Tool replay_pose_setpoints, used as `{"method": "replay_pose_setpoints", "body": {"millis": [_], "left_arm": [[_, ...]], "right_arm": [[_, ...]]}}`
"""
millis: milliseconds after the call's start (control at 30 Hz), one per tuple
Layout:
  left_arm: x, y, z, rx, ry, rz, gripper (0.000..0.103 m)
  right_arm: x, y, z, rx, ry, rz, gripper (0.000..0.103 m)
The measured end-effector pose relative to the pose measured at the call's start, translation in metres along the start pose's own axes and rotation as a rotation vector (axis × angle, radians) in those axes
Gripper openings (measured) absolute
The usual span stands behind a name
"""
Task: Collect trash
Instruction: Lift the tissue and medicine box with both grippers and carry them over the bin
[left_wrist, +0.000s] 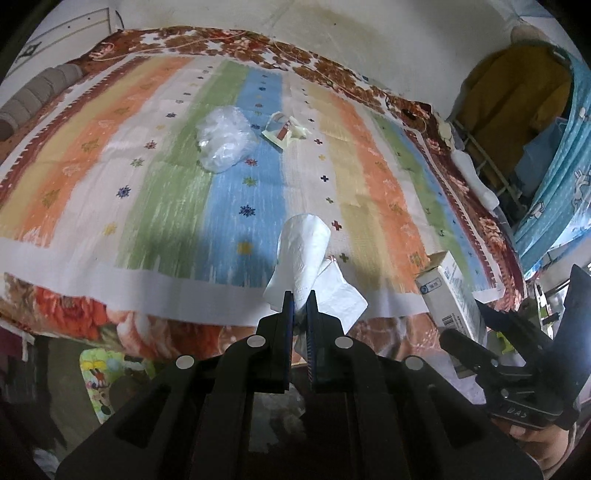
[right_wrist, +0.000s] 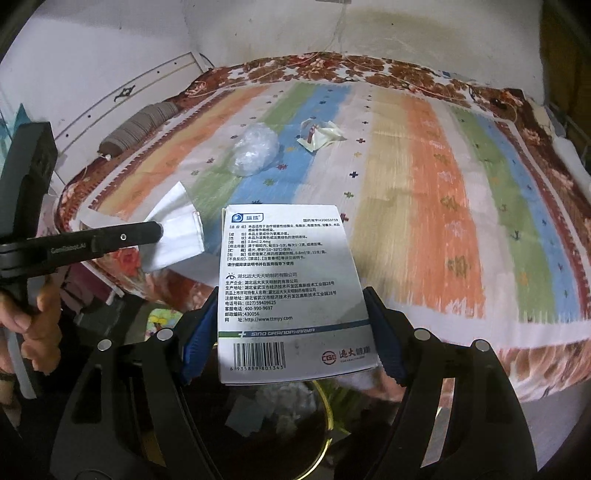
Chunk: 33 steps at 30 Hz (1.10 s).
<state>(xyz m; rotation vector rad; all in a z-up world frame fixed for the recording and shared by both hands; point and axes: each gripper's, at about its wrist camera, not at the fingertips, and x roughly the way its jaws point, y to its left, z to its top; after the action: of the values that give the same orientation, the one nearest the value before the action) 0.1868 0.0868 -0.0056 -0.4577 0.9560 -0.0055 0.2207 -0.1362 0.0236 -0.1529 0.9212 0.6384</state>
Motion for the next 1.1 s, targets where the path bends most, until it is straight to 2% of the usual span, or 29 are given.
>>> {"method": "replay_pose_setpoints", "body": {"millis": [233,733,1100], "left_arm": [[-0.013,-0.006,-0.023,-0.004,-0.029,-0.047,0.005],[-0.021,-0.018,-0.079,0.021,-0.017,-0.070,0.005],[-0.024,-0.030,-0.114,0.074,-0.008,-0.044,0.006]], "right_arm": [[-0.010,0.006,-0.025,0.037,-0.008,0.028,0.070],[-0.021,0.017,-0.075,0.060,0.009,0.053,0.070],[-0.027,0.019,-0.103,0.076,0.026,0.080,0.069]]}}
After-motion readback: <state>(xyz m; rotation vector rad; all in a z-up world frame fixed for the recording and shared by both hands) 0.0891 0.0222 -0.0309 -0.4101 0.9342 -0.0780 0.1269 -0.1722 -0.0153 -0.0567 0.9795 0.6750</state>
